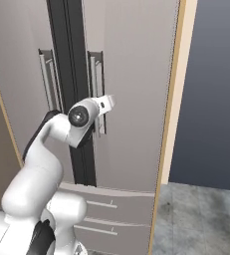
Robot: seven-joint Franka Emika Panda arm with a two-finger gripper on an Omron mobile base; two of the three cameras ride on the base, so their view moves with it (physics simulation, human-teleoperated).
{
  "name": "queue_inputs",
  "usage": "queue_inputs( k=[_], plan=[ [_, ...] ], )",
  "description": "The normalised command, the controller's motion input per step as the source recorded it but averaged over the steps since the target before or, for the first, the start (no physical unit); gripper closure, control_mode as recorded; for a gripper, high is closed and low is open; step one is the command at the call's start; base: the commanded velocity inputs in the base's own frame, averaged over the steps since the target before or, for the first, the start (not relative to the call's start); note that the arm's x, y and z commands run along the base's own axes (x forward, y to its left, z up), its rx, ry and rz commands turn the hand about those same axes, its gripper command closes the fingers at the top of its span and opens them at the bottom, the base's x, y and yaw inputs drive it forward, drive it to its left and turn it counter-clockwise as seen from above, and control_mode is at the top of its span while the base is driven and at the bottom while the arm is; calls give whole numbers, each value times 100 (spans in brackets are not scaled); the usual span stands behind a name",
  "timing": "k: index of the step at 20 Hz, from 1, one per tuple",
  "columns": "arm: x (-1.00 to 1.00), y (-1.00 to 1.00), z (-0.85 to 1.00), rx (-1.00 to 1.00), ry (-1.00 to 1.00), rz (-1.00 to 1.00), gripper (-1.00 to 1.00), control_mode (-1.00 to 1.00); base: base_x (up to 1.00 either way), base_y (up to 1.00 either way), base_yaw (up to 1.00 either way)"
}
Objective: There is a bowl on the dining counter. Grab a lemon wedge from the fridge and place it in the bowl. Then get the liquor bottle and glass cup from the cabinet and place them next to the bowl.
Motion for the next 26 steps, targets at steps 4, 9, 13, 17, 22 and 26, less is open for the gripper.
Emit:
queue_inputs(
  k=[4,9,13,17,22,26],
  plan=[
    [24,4,0,0,-3,3,100,-100,0,0,0],
    [38,0,0,0,0,2,100,-100,0,0,0],
    [11,0,-2,0,0,0,100,-100,0,0,0],
    [-26,0,0,0,0,-3,100,-100,0,0,0],
    [-94,-2,5,1,0,-15,100,-100,0,0,0],
    [-100,-17,24,6,0,-18,100,-100,0,0,0]
  ],
)
